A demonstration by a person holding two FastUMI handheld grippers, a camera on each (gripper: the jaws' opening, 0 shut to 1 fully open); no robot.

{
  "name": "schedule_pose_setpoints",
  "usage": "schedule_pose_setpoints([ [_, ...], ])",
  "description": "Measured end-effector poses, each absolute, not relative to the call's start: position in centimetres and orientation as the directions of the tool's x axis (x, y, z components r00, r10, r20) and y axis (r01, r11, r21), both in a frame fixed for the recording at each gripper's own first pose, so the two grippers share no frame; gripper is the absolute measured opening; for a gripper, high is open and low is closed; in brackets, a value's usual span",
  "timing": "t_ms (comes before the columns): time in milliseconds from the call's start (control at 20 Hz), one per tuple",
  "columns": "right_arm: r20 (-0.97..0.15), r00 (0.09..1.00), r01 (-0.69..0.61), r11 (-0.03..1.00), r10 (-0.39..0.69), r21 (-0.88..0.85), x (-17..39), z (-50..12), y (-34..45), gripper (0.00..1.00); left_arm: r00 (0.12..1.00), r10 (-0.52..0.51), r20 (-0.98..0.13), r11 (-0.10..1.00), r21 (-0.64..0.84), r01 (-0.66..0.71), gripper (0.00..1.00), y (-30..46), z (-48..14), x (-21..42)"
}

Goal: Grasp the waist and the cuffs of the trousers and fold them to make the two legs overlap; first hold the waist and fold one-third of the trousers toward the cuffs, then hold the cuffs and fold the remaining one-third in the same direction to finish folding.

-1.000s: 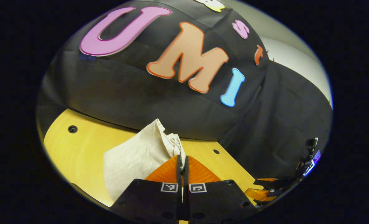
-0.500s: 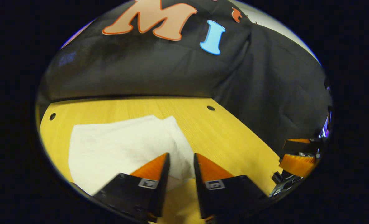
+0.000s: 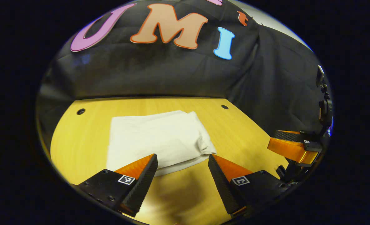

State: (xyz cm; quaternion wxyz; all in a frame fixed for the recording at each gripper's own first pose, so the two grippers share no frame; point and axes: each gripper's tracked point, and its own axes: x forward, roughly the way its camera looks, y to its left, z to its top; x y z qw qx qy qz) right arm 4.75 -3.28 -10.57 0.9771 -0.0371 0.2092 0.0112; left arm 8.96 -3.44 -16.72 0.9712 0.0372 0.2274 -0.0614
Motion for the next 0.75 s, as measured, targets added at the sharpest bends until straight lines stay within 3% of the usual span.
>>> schedule_pose_setpoints([
  [100,-0.405,0.914,-0.068,0.995,0.035,-0.067,4.7,-10.6,-2.3,0.92,0.902,-0.04,-0.429,0.994,0.071,0.078,0.96,-1.2,-15.7,7.2],
  [200,-0.403,0.913,-0.1,0.993,0.066,-0.064,4.6,-10.6,-1.4,0.97,0.914,0.013,-0.406,0.995,0.094,0.028,0.96,0.3,-14.9,6.3],
  [300,-0.405,0.909,-0.126,0.991,0.102,-0.035,4.3,-10.8,0.0,0.92,0.915,0.053,-0.4,0.994,0.109,-0.01,0.96,1.5,-14.0,5.0],
  [350,-0.404,0.907,-0.139,0.99,0.117,-0.025,4.2,-10.8,0.6,0.97,0.918,0.061,-0.392,0.994,0.107,-0.02,0.96,1.5,-13.9,4.9],
  [550,-0.385,0.915,-0.143,0.989,0.123,-0.025,3.8,-10.3,1.4,0.97,0.92,0.065,-0.387,0.996,0.079,-0.037,0.96,1.2,-14.8,3.9],
  [600,-0.381,0.916,-0.14,0.99,0.124,-0.013,3.7,-10.2,1.5,0.92,0.92,0.053,-0.388,0.997,0.067,-0.029,0.96,0.8,-14.8,3.8],
  [700,-0.378,0.918,-0.132,0.991,0.123,0.004,3.4,-10.1,1.6,0.97,0.922,0.033,-0.387,0.999,0.042,-0.018,0.96,0.2,-15.1,4.0],
  [750,-0.373,0.92,-0.126,0.992,0.116,-0.002,3.4,-10.0,1.6,0.92,0.922,0.019,-0.388,1.0,0.028,-0.009,0.96,-0.2,-15.1,4.1],
])
